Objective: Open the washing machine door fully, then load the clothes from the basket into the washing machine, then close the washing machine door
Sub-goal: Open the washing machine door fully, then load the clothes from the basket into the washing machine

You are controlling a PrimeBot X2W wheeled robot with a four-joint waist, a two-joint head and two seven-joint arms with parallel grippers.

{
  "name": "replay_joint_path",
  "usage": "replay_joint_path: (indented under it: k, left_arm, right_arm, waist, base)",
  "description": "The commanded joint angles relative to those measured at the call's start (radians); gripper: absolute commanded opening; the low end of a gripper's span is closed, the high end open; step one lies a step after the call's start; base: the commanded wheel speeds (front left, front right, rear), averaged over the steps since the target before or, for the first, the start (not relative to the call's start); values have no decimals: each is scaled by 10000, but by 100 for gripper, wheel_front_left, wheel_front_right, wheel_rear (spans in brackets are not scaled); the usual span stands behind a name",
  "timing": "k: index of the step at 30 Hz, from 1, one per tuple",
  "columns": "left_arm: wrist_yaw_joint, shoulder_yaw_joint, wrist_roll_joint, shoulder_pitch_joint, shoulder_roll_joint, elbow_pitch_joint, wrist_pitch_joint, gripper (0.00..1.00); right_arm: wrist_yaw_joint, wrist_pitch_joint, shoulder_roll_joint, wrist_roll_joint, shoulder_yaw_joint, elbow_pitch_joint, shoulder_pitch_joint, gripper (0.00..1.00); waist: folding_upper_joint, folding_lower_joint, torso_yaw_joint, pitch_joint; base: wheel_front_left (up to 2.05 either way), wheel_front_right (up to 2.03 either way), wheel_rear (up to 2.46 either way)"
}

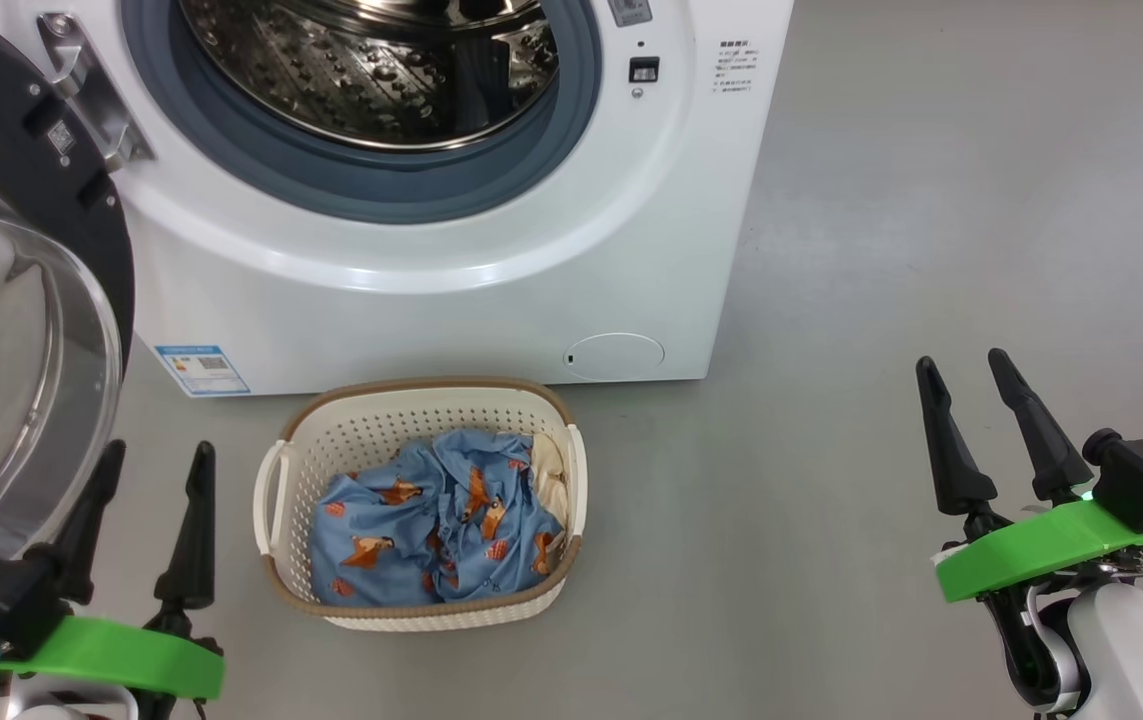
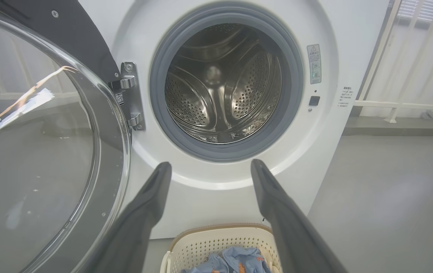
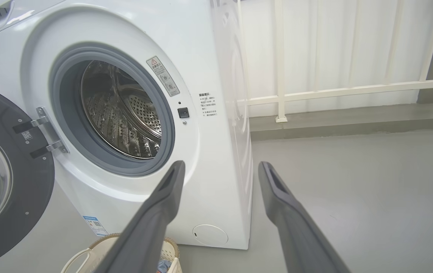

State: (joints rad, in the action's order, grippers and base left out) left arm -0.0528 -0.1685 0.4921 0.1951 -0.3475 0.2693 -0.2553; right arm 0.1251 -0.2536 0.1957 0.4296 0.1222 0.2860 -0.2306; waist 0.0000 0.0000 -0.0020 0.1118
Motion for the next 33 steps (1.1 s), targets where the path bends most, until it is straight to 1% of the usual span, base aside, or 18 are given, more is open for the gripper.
replay_joint_path:
  k: [1, 14, 33]
  left_arm:
    - [-43, 492, -137, 140, -207, -111, -64, 100]
    - [-355, 891, -593, 132, 182, 1, -64, 100]
    - [-606, 1152, -978, 163, 414, 131, -65, 100]
  right_arm:
    - [56, -82, 87, -144, 110, -288, -2, 100]
    - [56, -82, 58, -185, 114, -281, 7, 100]
    - [56, -82, 141, -129, 236, -213, -63, 100]
  waist:
    - [0, 0, -6, 17]
    - [0, 0, 16, 48]
    - [0, 0, 109, 101]
  base:
    - [0, 0, 0]
    - [0, 0, 0]
    - [0, 0, 0]
